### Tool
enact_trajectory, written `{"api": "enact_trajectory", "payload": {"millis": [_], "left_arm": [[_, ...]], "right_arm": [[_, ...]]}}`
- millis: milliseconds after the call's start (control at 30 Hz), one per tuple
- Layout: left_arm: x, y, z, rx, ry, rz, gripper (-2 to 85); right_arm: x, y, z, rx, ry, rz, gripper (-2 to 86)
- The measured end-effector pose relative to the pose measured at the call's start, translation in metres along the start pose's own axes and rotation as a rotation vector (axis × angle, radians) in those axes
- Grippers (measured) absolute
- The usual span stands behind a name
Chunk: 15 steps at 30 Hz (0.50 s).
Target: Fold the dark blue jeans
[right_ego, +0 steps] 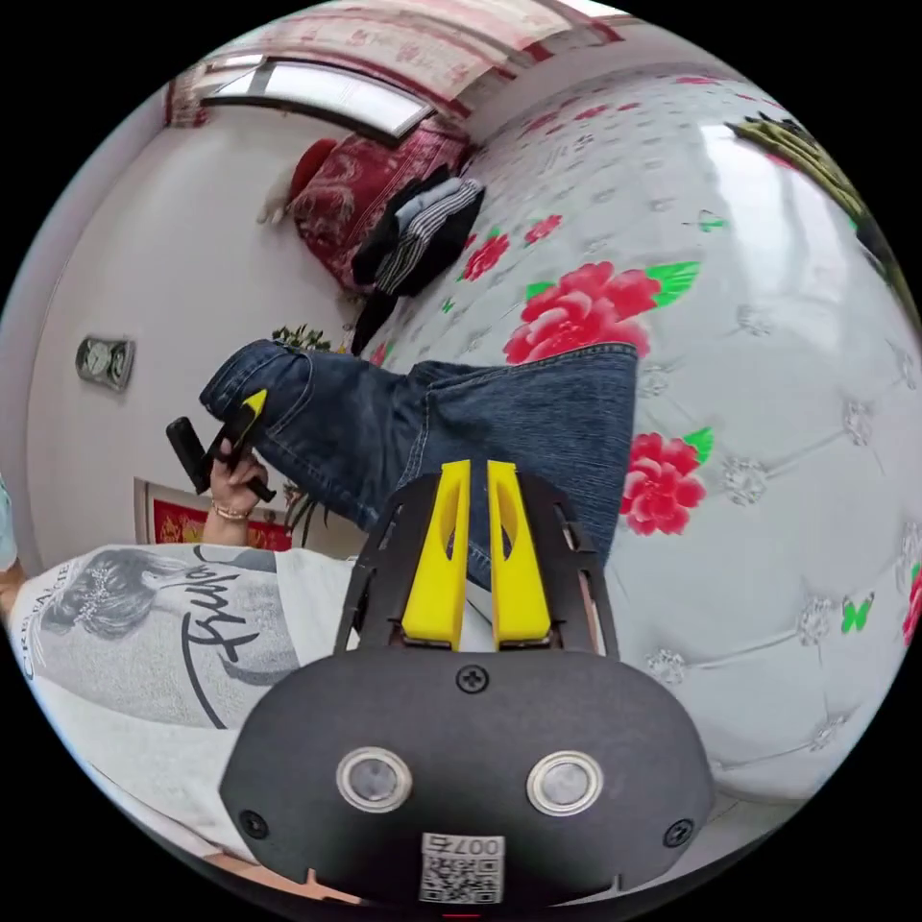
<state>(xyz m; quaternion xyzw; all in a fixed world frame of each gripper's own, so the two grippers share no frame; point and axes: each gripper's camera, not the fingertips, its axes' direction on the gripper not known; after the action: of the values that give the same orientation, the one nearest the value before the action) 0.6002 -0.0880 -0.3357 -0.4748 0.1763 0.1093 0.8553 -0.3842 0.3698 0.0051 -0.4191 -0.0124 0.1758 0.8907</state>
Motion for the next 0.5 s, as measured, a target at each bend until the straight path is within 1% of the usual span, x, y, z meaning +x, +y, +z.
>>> {"api": "enact_trajectory", "payload": {"millis": [33,100,167,233,333,433,500], "left_arm": [[0.017,-0.008,0.019,-0.045,0.052,0.057,2.2],[0.071,-0.016,0.1,-0.208,0.281,0.178,5.7],[0.09,-0.004,0.153,-0.3,0.39,0.166,7.1],[0.086,0.012,0.195,-0.359,0.452,0.07,7.8],[0.062,0.026,0.205,-0.375,0.426,-0.01,8.1],[-0.001,0.056,0.195,-0.34,0.271,-0.179,8.4],[-0.034,0.078,0.194,-0.336,0.2,-0.281,9.6]], "right_arm": [[0.014,0.011,-0.017,0.065,0.003,0.055,4.5],[0.033,0.028,-0.04,0.151,0.001,0.127,5.4],[0.057,0.05,-0.062,0.236,-0.011,0.212,6.6],[0.072,0.064,-0.073,0.263,-0.031,0.266,7.5],[0.093,0.08,-0.082,0.27,-0.074,0.323,9.0],[0.11,0.084,-0.08,0.24,-0.101,0.357,10.2],[0.117,0.083,-0.075,0.216,-0.109,0.365,10.6]]}}
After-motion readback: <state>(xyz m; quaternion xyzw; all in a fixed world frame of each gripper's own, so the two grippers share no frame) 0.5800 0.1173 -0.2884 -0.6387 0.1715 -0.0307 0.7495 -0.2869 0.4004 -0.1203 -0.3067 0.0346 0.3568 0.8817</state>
